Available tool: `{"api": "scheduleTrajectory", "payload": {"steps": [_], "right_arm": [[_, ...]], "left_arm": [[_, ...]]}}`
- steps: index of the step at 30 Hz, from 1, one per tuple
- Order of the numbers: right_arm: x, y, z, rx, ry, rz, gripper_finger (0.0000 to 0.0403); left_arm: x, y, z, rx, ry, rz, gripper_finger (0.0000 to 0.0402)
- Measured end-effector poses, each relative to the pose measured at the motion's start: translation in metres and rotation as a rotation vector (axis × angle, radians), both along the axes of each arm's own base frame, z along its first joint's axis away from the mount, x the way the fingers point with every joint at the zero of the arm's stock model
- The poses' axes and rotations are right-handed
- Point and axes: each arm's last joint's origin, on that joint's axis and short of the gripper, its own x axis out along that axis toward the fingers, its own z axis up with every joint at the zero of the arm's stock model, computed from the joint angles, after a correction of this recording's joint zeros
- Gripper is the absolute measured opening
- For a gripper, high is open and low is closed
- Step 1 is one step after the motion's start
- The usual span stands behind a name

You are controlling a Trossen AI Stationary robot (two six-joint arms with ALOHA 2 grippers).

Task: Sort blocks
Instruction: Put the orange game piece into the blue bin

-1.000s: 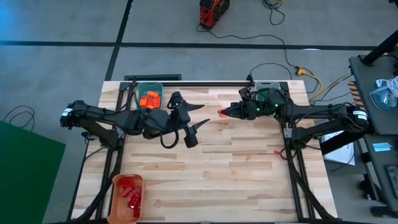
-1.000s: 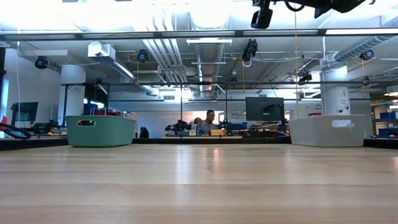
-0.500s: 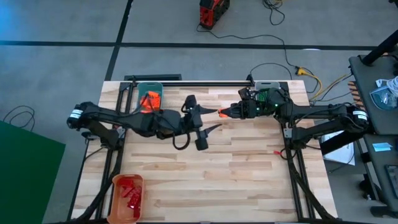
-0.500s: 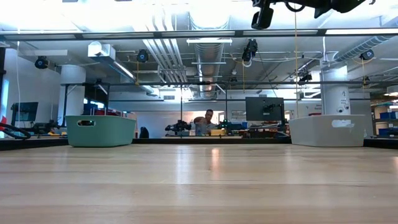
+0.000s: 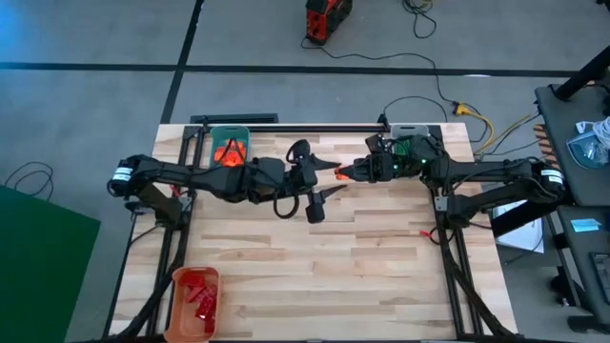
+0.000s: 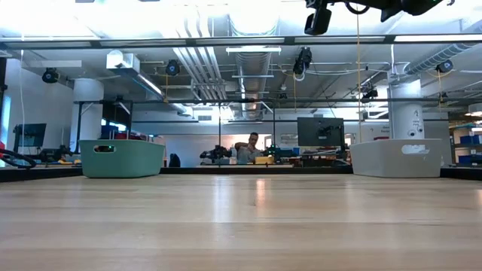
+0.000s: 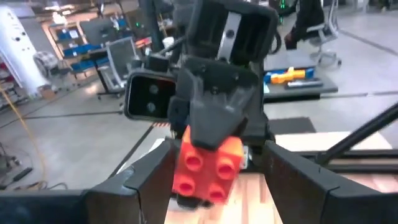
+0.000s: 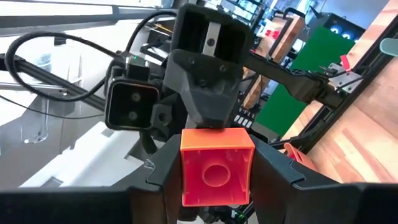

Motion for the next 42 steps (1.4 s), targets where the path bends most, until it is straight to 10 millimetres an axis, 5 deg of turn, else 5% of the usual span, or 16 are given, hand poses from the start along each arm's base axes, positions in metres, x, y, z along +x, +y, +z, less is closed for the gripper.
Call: {"api": "scheduleTrajectory", "payload": {"steps": [16, 30, 42], "right_arm": [[0.000, 0.000, 0.000, -0.003, 0.000, 0.003, 0.0134], [0.000, 0.000, -0.001, 0.006, 0.008, 0.005, 0.0134], [0.000, 0.000, 0.000, -0.001, 0.002, 0.001, 0.0156]], "left_arm": [[0.009, 0.011, -0.005, 0.056, -0.012, -0.058, 0.0216], [0.009, 0.016, -0.006, 0.065, 0.002, -0.078, 0.0136], [0.009, 0.016, -0.005, 0.050, -0.003, -0.076, 0.0132]]}}
